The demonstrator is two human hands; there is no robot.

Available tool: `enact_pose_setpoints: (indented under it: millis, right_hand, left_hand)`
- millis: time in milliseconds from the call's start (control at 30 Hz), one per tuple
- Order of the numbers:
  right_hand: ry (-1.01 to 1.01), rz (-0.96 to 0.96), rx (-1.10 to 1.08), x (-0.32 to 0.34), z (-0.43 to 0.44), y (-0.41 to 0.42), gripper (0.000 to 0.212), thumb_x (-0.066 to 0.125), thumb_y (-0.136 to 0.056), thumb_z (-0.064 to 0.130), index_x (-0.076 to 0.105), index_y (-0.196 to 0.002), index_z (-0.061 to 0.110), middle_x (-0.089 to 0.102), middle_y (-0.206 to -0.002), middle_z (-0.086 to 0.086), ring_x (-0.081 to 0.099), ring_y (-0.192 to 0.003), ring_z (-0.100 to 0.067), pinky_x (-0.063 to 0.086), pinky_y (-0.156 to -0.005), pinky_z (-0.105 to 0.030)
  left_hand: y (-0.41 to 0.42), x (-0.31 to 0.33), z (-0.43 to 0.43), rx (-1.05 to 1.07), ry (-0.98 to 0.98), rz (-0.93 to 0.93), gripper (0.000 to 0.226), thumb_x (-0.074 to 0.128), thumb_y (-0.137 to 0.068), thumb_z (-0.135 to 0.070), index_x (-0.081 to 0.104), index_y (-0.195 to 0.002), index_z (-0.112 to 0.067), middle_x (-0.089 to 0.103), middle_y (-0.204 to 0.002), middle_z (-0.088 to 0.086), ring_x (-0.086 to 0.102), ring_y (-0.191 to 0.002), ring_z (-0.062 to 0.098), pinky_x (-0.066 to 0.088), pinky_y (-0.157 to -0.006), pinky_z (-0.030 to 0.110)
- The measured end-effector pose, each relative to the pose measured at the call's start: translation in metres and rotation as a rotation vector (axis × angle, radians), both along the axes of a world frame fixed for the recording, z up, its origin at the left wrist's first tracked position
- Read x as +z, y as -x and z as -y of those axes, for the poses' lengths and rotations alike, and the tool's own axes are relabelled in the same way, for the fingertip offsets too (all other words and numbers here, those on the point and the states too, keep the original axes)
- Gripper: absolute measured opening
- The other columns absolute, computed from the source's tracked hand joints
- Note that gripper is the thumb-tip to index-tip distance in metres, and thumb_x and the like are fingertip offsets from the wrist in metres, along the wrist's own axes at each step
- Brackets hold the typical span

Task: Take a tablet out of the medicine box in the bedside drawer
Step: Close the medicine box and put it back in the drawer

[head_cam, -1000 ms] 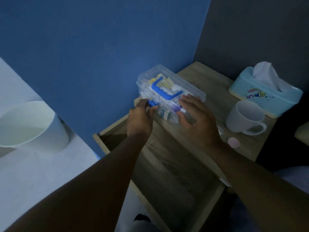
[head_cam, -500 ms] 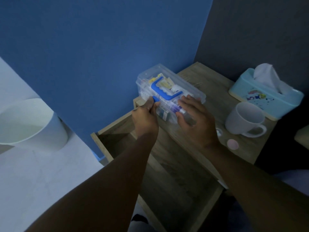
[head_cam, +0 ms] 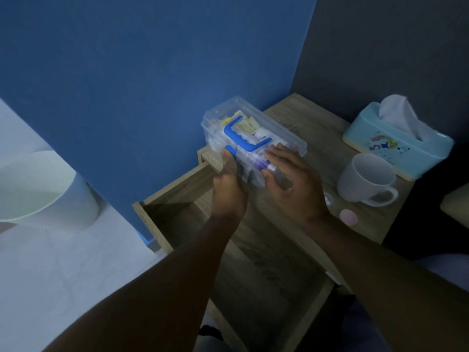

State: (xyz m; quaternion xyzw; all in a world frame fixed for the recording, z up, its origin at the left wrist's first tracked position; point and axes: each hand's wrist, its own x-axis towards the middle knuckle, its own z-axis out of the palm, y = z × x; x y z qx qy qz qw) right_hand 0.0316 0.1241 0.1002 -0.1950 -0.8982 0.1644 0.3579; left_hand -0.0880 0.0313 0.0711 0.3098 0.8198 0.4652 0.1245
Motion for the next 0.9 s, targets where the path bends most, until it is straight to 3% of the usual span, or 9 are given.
enact_pose_setpoints:
  millis: [100, 233, 300, 400, 467, 667, 767, 833, 900]
  right_hand:
    - [0.013, 0.03, 0.006, 0.004, 0.0, -0.001, 0.037, 0.067, -0.091, 0.02, 0.064, -0.126, 0.006, 0.062, -0.133, -0.007, 0.052, -0.131, -0.016, 0.044, -0.109, -0.042]
    - [0.069, 0.099, -0.002, 0.019, 0.002, -0.003, 0.037, 0.067, -0.092, 0.026, 0.065, -0.125, 0.011, 0.064, -0.132, -0.003, 0.052, -0.13, -0.009, 0.042, -0.112, -0.03]
    - [0.146, 0.102, -0.023, 0.029, 0.003, -0.002, 0.036, 0.067, -0.091, 0.031, 0.065, -0.124, 0.016, 0.065, -0.129, 0.003, 0.053, -0.123, 0.0, 0.046, -0.105, -0.026]
    - [0.244, 0.092, -0.076, 0.037, 0.002, -0.002, 0.039, 0.062, -0.09, 0.036, 0.059, -0.127, 0.026, 0.061, -0.126, 0.01, 0.048, -0.112, 0.016, 0.047, -0.093, -0.019]
    - [0.3, 0.118, -0.148, 0.036, -0.002, -0.001, 0.049, 0.057, -0.093, 0.037, 0.048, -0.139, 0.025, 0.054, -0.14, 0.005, 0.045, -0.123, 0.005, 0.039, -0.098, -0.021]
    - [0.41, 0.202, -0.4, 0.032, -0.022, 0.015, 0.065, 0.047, -0.095, 0.052, 0.034, -0.149, 0.019, 0.045, -0.15, -0.007, 0.045, -0.137, -0.024, 0.044, -0.108, -0.042]
    - [0.469, 0.182, -0.448, 0.029, -0.033, 0.02, 0.056, 0.047, -0.095, 0.054, 0.05, -0.135, 0.015, 0.063, -0.119, -0.002, 0.062, -0.111, -0.017, 0.051, -0.08, -0.024]
    - [0.542, 0.131, -0.451, 0.025, -0.034, 0.019, 0.046, 0.049, -0.094, 0.055, 0.06, -0.12, 0.019, 0.06, -0.089, 0.014, 0.062, -0.081, 0.003, 0.04, -0.06, -0.01]
    - [0.613, 0.056, -0.437, 0.019, -0.033, 0.019, 0.041, 0.052, -0.093, 0.054, 0.061, -0.117, 0.022, 0.063, -0.088, 0.014, 0.058, -0.072, 0.011, 0.04, -0.055, -0.008]
  left_hand:
    - [0.009, 0.002, 0.008, -0.055, -0.025, 0.038, 0.057, 0.038, -0.101, -0.028, 0.017, -0.154, -0.028, 0.063, -0.111, 0.004, 0.065, -0.091, 0.012, 0.048, -0.058, 0.01]
    - [0.02, 0.013, 0.023, -0.051, -0.013, 0.087, 0.058, 0.043, -0.099, -0.03, 0.022, -0.152, -0.034, 0.061, -0.12, -0.009, 0.063, -0.078, -0.007, 0.046, -0.052, 0.007]
    - [0.032, 0.024, 0.03, 0.006, -0.052, 0.086, 0.056, 0.044, -0.098, -0.025, 0.028, -0.152, -0.029, 0.052, -0.127, -0.012, 0.056, -0.1, -0.019, 0.047, -0.074, 0.001]
    - [0.053, 0.043, 0.028, 0.09, -0.087, 0.012, 0.055, 0.045, -0.096, -0.019, 0.035, -0.15, -0.019, 0.054, -0.14, 0.006, 0.057, -0.115, 0.009, 0.042, -0.098, 0.016]
    - [0.063, 0.054, 0.023, 0.088, -0.114, 0.028, 0.056, 0.047, -0.096, -0.016, 0.031, -0.15, -0.014, 0.054, -0.141, 0.008, 0.06, -0.107, 0.006, 0.039, -0.092, 0.01]
    - [0.084, 0.059, -0.008, 0.076, 0.052, 0.183, 0.07, 0.05, -0.096, -0.043, 0.022, -0.154, -0.017, 0.039, -0.155, 0.009, 0.038, -0.141, 0.025, 0.03, -0.111, 0.028]
    - [0.096, 0.056, -0.024, 0.111, 0.074, 0.25, 0.075, 0.046, -0.094, -0.052, 0.02, -0.155, -0.016, 0.037, -0.155, 0.011, 0.039, -0.141, 0.03, 0.034, -0.114, 0.039]
    - [0.106, 0.052, -0.032, 0.118, 0.046, 0.289, 0.074, 0.046, -0.094, -0.053, 0.024, -0.153, -0.015, 0.041, -0.153, 0.011, 0.044, -0.137, 0.03, 0.039, -0.112, 0.043]
    - [0.113, 0.046, -0.037, 0.104, 0.004, 0.342, 0.067, 0.048, -0.093, -0.052, 0.036, -0.147, -0.016, 0.052, -0.143, 0.009, 0.052, -0.13, 0.027, 0.045, -0.105, 0.039]
